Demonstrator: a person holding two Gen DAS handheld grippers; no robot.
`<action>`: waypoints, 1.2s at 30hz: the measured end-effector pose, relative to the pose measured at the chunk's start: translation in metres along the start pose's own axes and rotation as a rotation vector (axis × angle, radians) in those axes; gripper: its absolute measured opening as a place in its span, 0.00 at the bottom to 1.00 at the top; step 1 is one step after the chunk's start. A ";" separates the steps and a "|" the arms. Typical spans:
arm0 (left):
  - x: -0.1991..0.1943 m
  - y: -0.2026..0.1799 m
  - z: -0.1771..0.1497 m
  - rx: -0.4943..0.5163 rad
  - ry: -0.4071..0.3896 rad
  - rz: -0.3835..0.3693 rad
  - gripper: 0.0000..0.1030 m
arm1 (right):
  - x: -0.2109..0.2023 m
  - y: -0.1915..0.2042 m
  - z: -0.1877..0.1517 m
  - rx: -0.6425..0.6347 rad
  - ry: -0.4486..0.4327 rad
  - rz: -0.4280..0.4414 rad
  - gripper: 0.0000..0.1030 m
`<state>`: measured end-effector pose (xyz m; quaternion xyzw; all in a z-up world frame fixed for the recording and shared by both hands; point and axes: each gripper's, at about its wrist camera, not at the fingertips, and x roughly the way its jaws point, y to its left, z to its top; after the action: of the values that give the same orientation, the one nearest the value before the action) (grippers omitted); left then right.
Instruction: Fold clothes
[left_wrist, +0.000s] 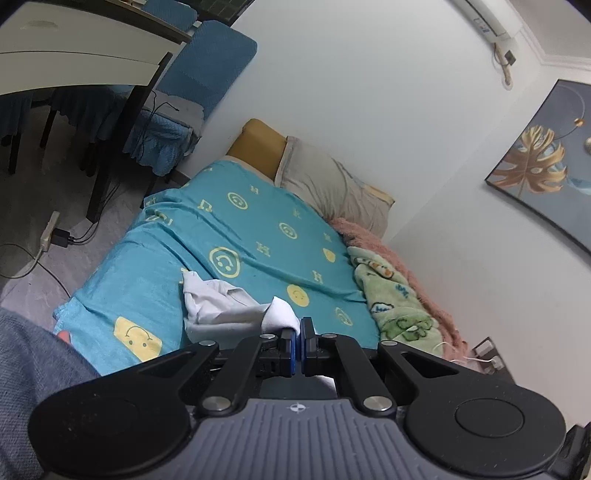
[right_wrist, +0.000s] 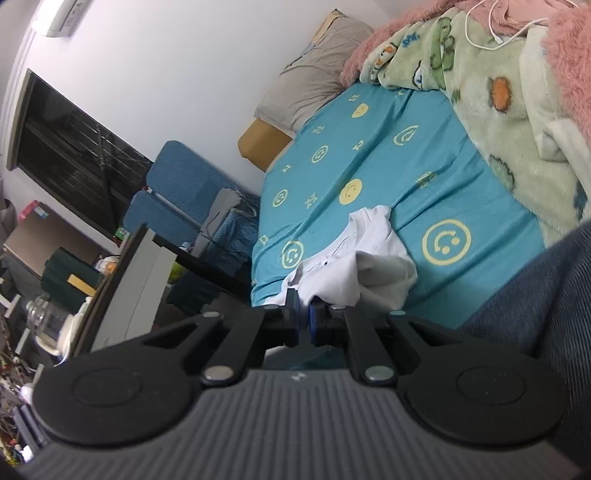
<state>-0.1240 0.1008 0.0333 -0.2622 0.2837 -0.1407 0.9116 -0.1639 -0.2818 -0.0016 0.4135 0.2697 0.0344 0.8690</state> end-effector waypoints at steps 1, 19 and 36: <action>0.008 -0.002 0.002 0.021 0.005 0.019 0.02 | 0.009 0.000 0.005 -0.009 0.004 -0.010 0.08; 0.238 0.021 0.076 0.056 0.091 0.235 0.04 | 0.218 -0.009 0.098 -0.072 0.115 -0.150 0.10; 0.322 0.044 0.062 0.248 0.070 0.274 0.11 | 0.313 -0.053 0.095 -0.130 0.180 -0.187 0.11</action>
<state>0.1751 0.0311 -0.0902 -0.1019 0.3288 -0.0581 0.9371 0.1409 -0.2941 -0.1294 0.3246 0.3810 0.0076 0.8657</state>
